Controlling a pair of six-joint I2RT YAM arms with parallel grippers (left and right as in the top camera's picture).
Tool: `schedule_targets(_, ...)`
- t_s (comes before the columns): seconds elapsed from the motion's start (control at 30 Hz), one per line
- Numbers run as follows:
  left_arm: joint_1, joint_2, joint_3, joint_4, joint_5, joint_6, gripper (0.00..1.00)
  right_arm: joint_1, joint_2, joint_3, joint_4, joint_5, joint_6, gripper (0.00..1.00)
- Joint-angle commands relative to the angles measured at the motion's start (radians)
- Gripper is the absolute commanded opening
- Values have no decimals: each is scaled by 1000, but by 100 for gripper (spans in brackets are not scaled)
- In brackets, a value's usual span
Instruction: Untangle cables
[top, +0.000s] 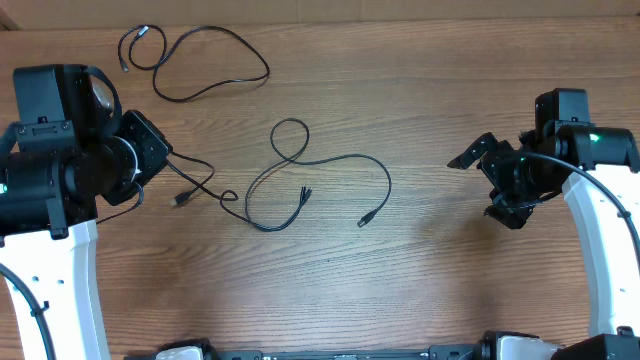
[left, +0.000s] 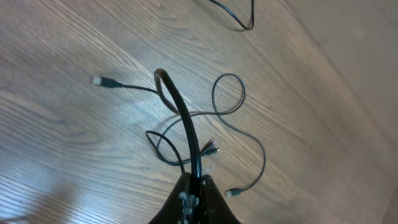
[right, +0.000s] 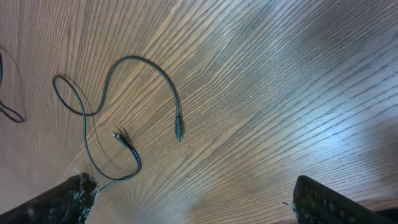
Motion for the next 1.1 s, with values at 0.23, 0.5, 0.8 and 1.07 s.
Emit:
schedule_targets(0.23,2,-4,15,42,236,447,4,-5,1,6,2,6,-8,100)
schedule_targets(0.5,5,-4,15,41,-50,173,4,-5,1,6,2,6,-8,100)
schedule_targets(0.8,106,25,15,84,-513,-52,4,-5,1,6,2,6,-8,100)
schedule_targets(1.07,121,127,15,45,-14,167,4,-5,1,6,2,6,-8,100)
